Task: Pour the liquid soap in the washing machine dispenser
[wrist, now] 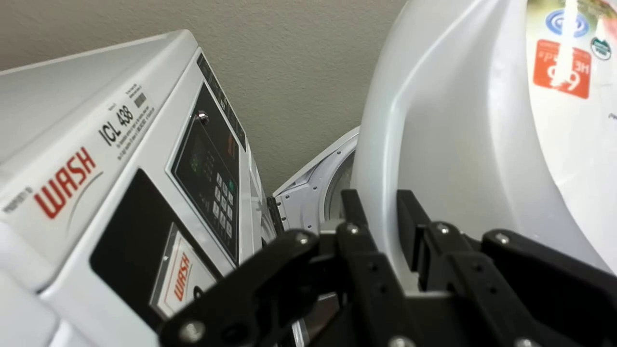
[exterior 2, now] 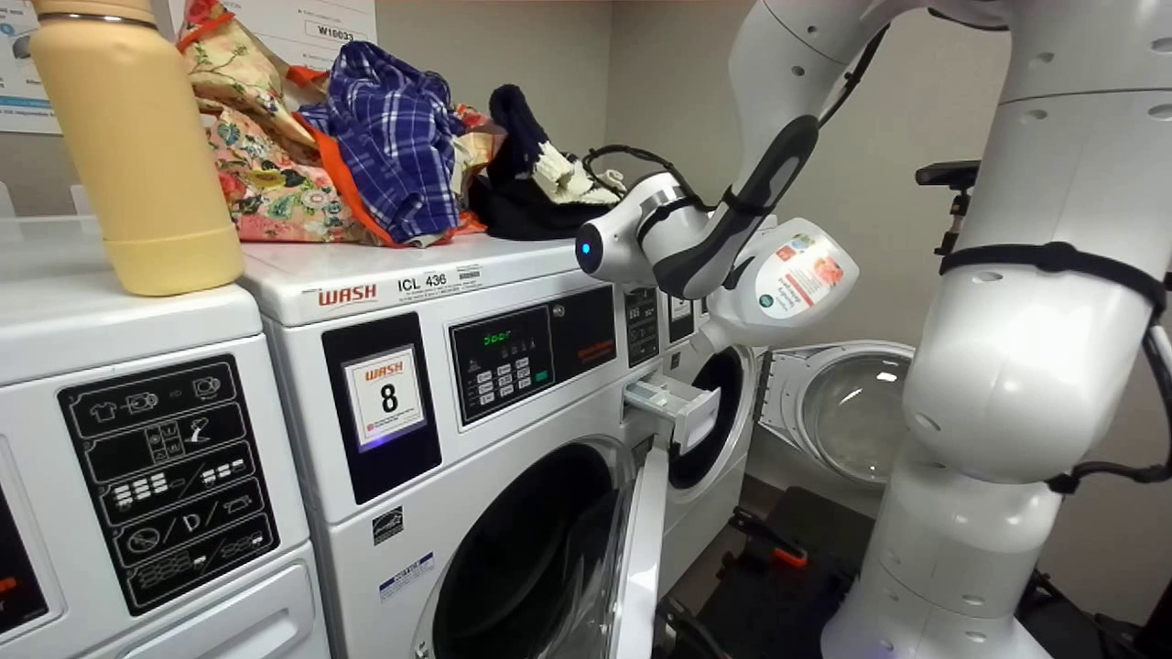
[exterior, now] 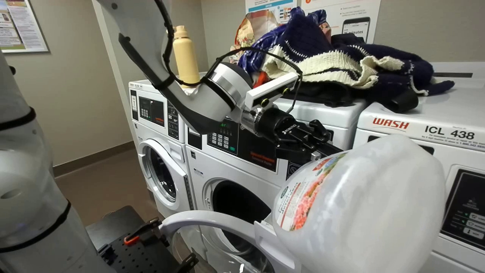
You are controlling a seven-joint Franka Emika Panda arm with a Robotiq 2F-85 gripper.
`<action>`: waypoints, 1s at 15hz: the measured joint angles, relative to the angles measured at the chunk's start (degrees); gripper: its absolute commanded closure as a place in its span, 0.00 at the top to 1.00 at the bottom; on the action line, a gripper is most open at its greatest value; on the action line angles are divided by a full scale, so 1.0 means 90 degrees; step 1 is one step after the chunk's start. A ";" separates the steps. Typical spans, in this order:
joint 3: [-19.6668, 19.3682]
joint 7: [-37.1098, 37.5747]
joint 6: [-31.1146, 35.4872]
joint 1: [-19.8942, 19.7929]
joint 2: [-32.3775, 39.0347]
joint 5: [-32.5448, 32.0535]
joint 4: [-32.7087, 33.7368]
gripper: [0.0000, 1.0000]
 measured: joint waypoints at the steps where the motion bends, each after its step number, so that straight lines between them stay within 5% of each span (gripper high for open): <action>1: 0.0000 0.0000 0.0000 0.0001 0.0009 -0.0022 0.0000 0.06; 15: 0.0000 0.0113 0.0006 0.0001 0.0016 -0.0130 0.0009 0.06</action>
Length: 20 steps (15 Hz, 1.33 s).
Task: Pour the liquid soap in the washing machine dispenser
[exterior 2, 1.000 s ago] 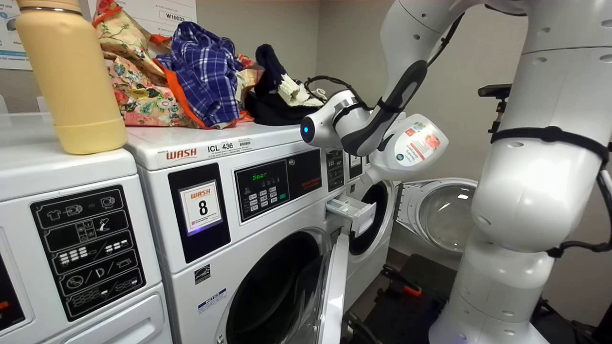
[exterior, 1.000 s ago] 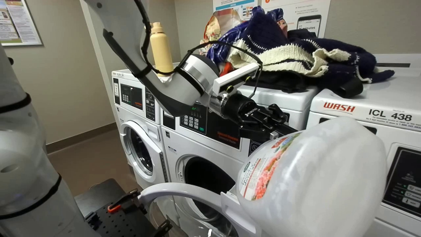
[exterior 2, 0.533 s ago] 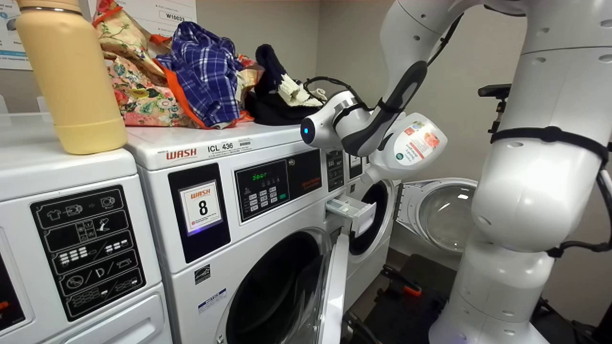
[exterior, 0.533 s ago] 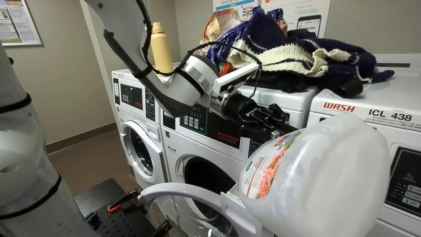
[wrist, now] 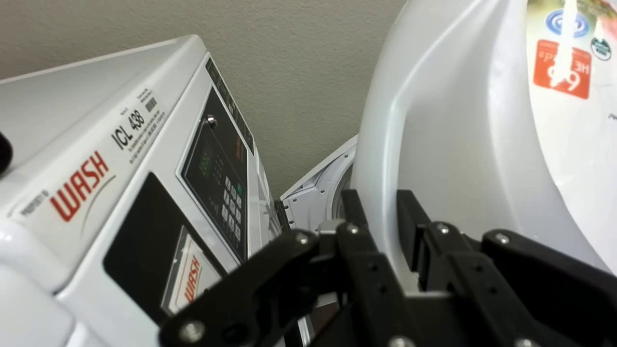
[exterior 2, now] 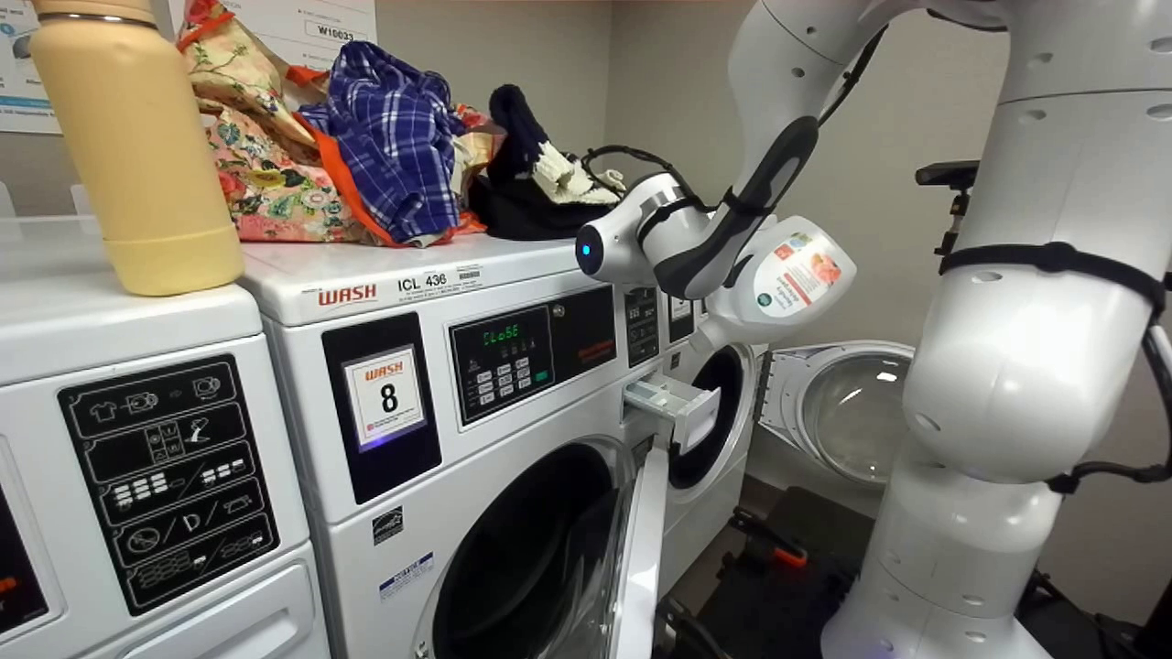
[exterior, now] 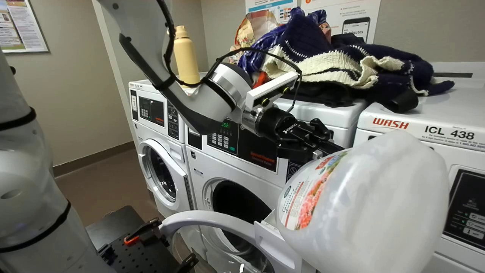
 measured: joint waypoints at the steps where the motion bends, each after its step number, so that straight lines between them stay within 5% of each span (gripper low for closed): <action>1: 0.0000 0.0066 0.0010 0.0000 -0.0010 0.0000 0.0002 0.06; 20: -0.0034 0.1813 0.1128 0.0078 -0.1762 0.0681 -0.0043 0.06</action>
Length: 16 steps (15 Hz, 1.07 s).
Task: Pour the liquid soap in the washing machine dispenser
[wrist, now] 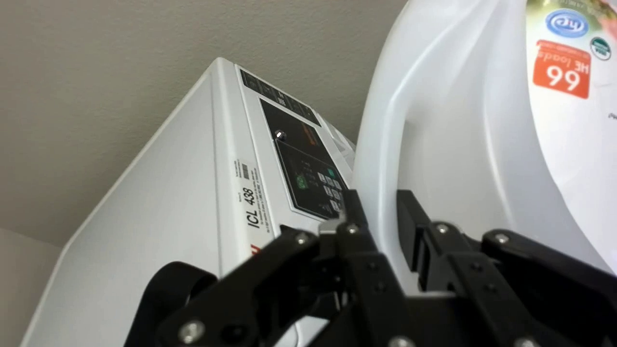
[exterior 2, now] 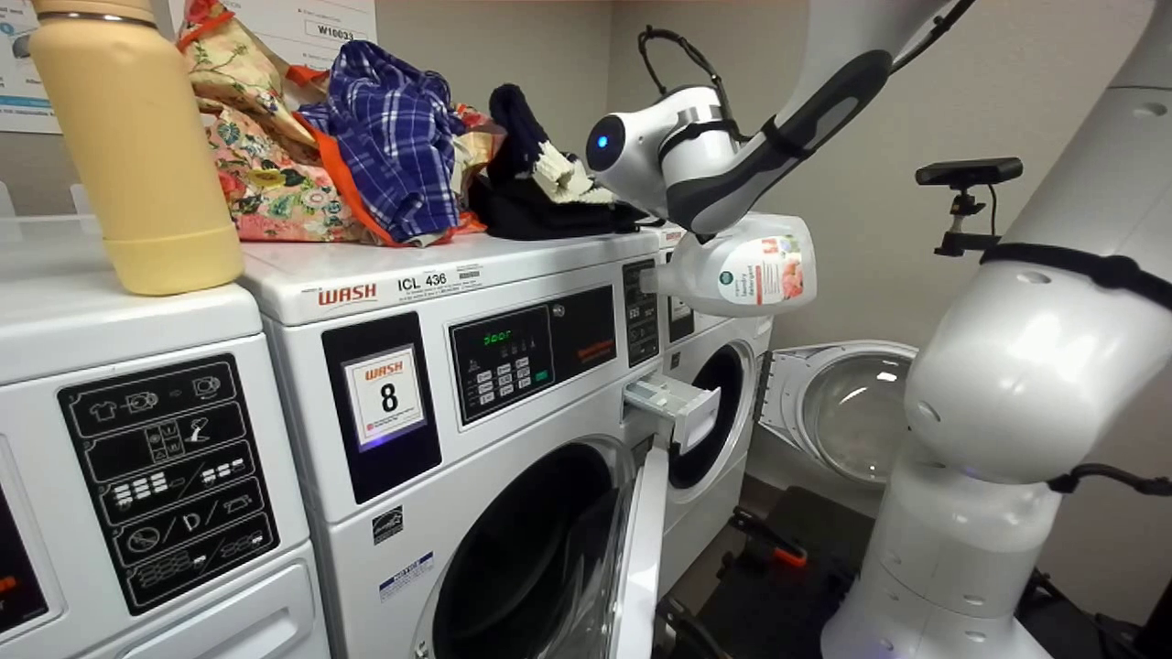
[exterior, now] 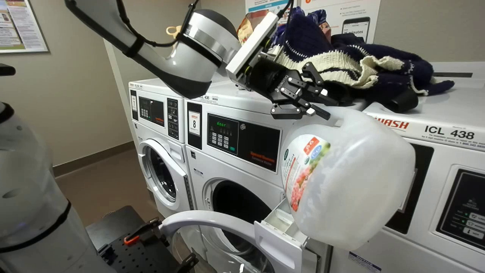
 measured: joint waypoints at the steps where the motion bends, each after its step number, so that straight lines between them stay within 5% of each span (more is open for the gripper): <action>1: 0.0000 0.0069 0.0098 0.0025 -0.0153 0.0110 -0.0015 0.06; 16: 0.0108 0.0833 0.2064 0.0683 -0.2284 0.1758 0.0318 0.06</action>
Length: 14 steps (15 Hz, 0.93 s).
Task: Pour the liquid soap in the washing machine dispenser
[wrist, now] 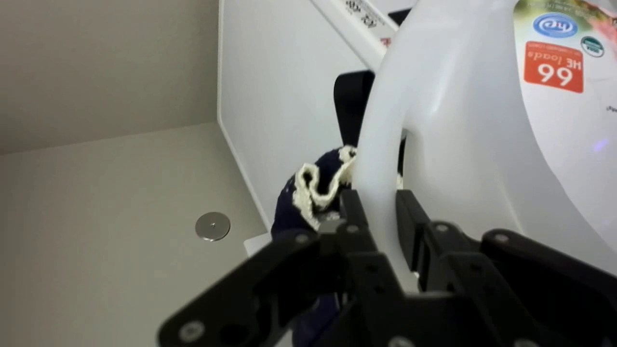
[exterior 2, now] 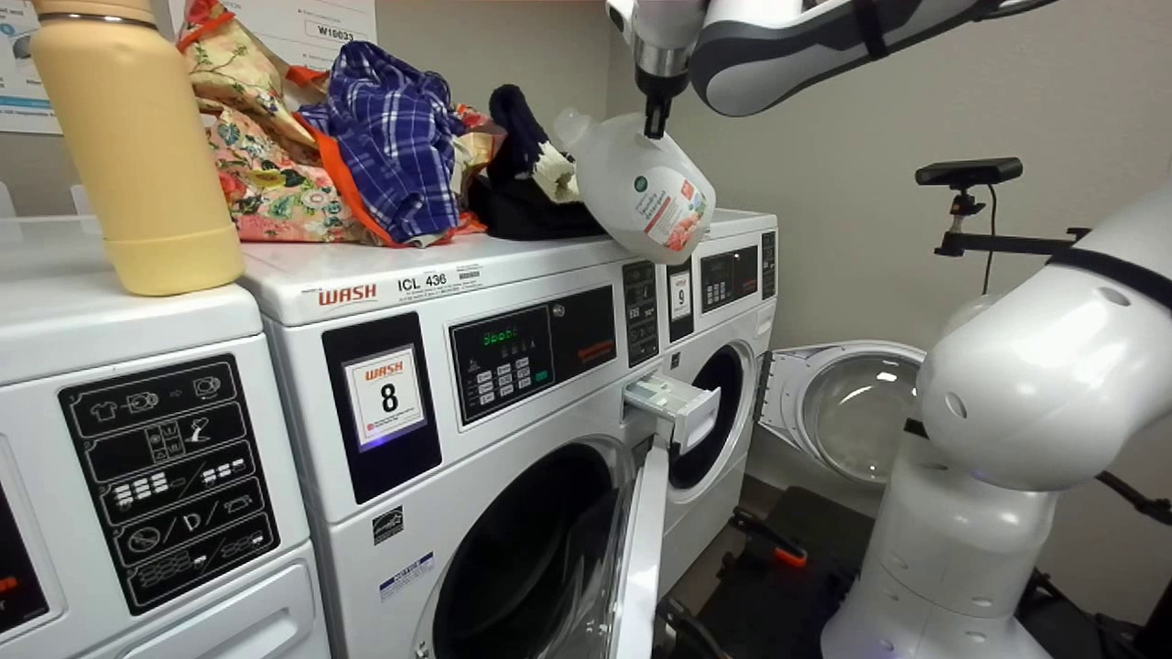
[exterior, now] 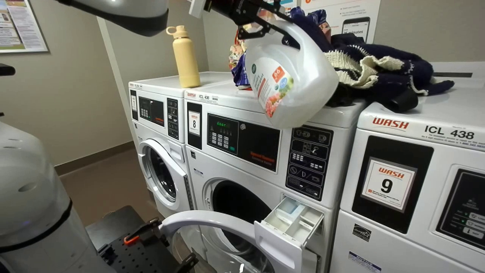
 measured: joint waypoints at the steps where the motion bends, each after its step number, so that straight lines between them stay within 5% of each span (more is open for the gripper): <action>1: 0.0092 0.0156 0.0019 0.0067 -0.0006 0.0135 0.0125 0.06; 9: 0.0901 0.1726 0.0151 0.0310 0.0374 0.1095 0.1402 0.06; 14: 0.0979 0.2908 0.0766 0.0254 0.0953 0.1499 0.1900 0.06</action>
